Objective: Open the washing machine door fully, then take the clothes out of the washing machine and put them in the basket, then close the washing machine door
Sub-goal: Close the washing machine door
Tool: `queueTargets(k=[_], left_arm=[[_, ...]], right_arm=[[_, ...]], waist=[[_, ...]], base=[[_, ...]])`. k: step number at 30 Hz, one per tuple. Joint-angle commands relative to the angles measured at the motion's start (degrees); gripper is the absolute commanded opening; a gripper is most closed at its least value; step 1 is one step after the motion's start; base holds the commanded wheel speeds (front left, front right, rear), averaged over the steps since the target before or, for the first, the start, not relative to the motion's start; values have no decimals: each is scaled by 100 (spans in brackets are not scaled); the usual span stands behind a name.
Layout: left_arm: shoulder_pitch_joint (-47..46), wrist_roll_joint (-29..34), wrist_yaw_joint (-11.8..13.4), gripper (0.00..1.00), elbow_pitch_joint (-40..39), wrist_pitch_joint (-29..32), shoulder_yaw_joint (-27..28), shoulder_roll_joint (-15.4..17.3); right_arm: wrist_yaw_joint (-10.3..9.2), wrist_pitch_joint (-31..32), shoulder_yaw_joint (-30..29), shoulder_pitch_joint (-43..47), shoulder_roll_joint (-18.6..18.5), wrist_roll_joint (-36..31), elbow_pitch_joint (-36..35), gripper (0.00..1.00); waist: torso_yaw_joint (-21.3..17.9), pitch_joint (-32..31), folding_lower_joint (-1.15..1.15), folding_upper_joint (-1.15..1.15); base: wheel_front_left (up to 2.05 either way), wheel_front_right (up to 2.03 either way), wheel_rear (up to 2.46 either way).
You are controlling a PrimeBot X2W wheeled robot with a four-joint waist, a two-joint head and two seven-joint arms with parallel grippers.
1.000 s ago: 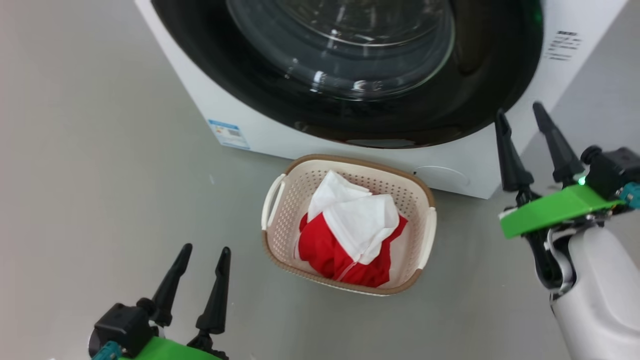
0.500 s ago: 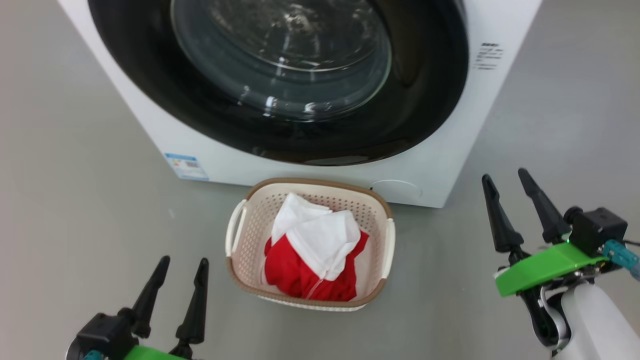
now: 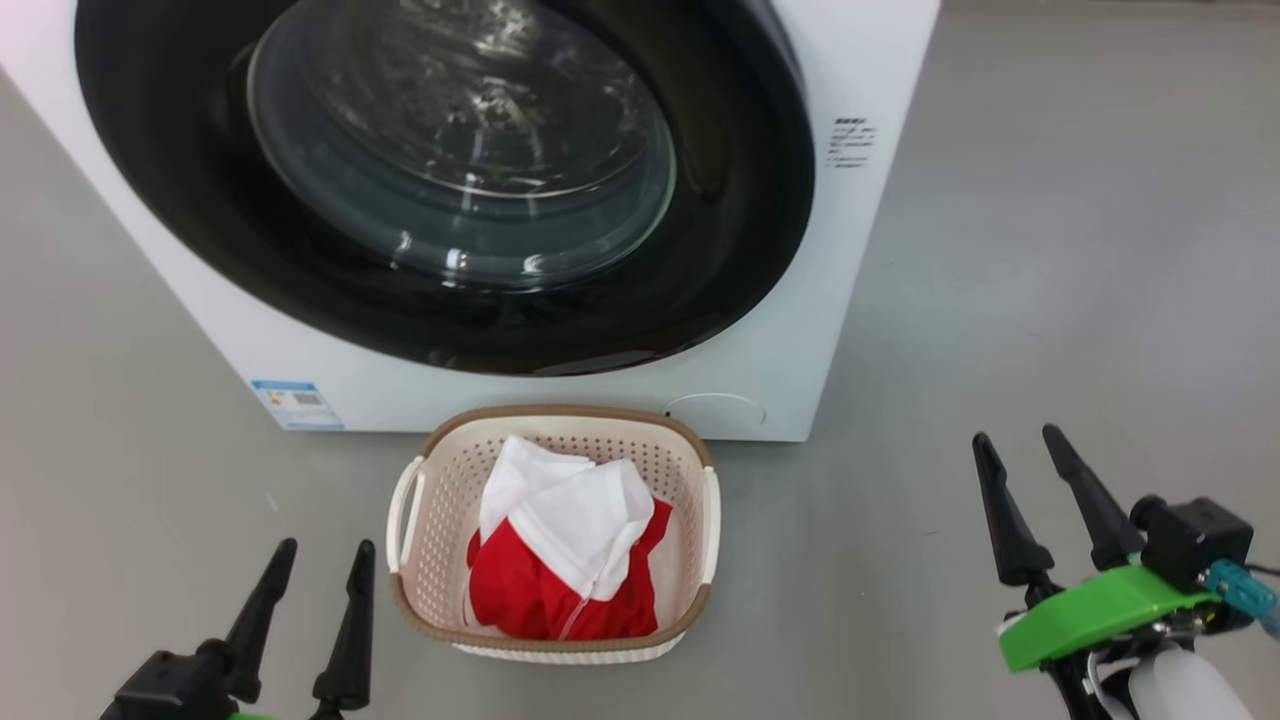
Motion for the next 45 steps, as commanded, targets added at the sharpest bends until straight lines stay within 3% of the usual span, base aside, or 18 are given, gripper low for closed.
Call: queueTargets(k=[1,21,45], left_arm=[[16,66,-31,100,-101,-70,248,114],[364,63,-31,100,-88,-70,529,89],[463,92,-31,100,-203,-70,568,44]], right_arm=[[-5,-35,96,61,-32,20,-154,100],[-5,-35,-247,738,-15,13,-317,100],[-5,-35,-382,832,14,-22,-389,100]], waist=[[-138,-130,0,0],[-645,-365,0,0],[-669,-410,0,0]], base=[[0,0,0],[0,0,0],[0,0,0]])
